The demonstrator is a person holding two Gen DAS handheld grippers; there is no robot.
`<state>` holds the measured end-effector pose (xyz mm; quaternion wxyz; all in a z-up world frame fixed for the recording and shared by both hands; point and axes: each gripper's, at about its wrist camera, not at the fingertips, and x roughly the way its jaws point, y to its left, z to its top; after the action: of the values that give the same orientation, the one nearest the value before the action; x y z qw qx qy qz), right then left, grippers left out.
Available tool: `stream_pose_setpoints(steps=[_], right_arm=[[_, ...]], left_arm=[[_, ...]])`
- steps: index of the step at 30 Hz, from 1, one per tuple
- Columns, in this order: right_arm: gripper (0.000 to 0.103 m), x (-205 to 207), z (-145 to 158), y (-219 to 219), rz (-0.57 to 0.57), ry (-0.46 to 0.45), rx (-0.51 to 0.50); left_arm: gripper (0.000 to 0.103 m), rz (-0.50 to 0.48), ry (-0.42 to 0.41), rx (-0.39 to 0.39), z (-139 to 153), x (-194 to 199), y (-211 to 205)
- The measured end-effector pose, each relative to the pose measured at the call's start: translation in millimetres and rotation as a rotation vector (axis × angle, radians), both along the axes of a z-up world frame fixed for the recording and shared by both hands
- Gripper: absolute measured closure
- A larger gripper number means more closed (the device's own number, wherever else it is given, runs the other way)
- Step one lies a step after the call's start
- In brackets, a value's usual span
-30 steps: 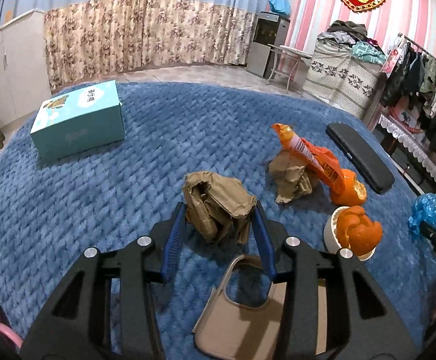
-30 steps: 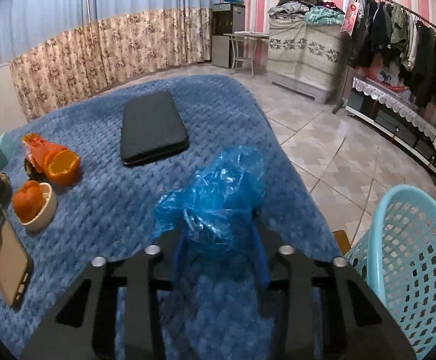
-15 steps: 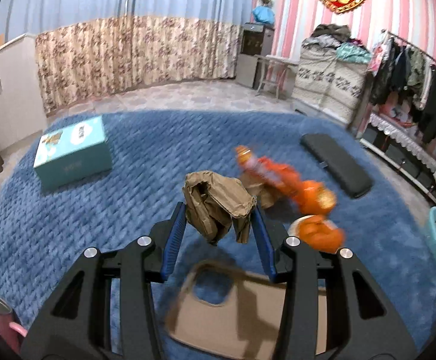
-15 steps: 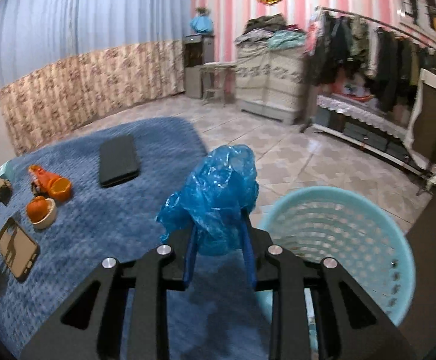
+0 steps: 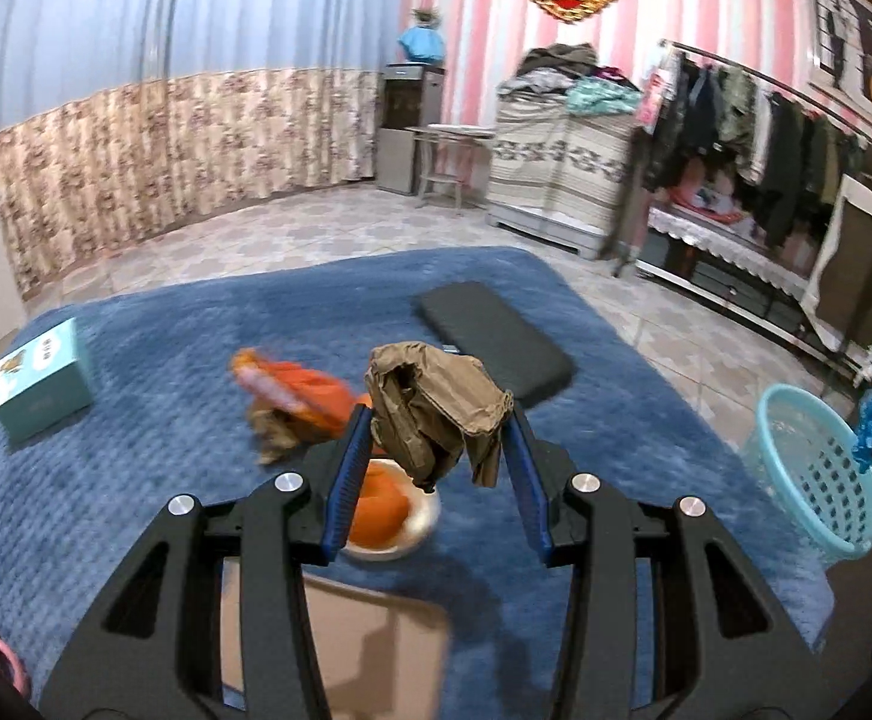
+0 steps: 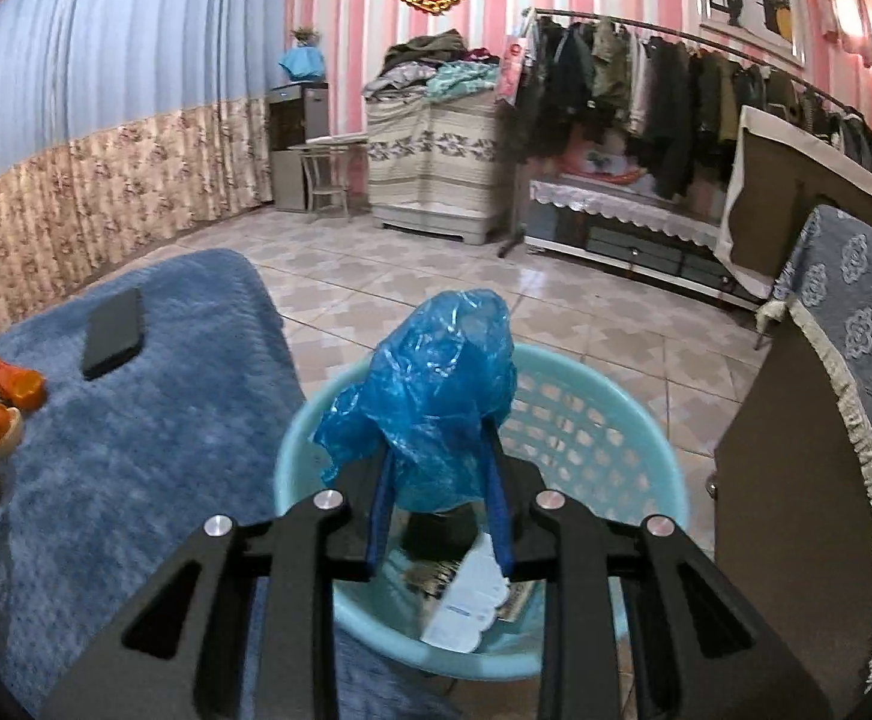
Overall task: Collect trash
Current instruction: 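Carry the brown paper and blue bag over the basket and open both tools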
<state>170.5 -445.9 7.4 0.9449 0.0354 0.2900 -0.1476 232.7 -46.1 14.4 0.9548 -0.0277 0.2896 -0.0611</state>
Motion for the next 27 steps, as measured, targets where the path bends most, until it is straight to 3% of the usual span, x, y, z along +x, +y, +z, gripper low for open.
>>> stream_pose_setpoints(steps=[27], right_arm=[[0.076, -3.7, -14.7, -62.9, -0.127, 0.008, 0.055]], left_arm=[[0.06, -0.453, -0.025, 0.02, -10.2, 3.8, -219.1]])
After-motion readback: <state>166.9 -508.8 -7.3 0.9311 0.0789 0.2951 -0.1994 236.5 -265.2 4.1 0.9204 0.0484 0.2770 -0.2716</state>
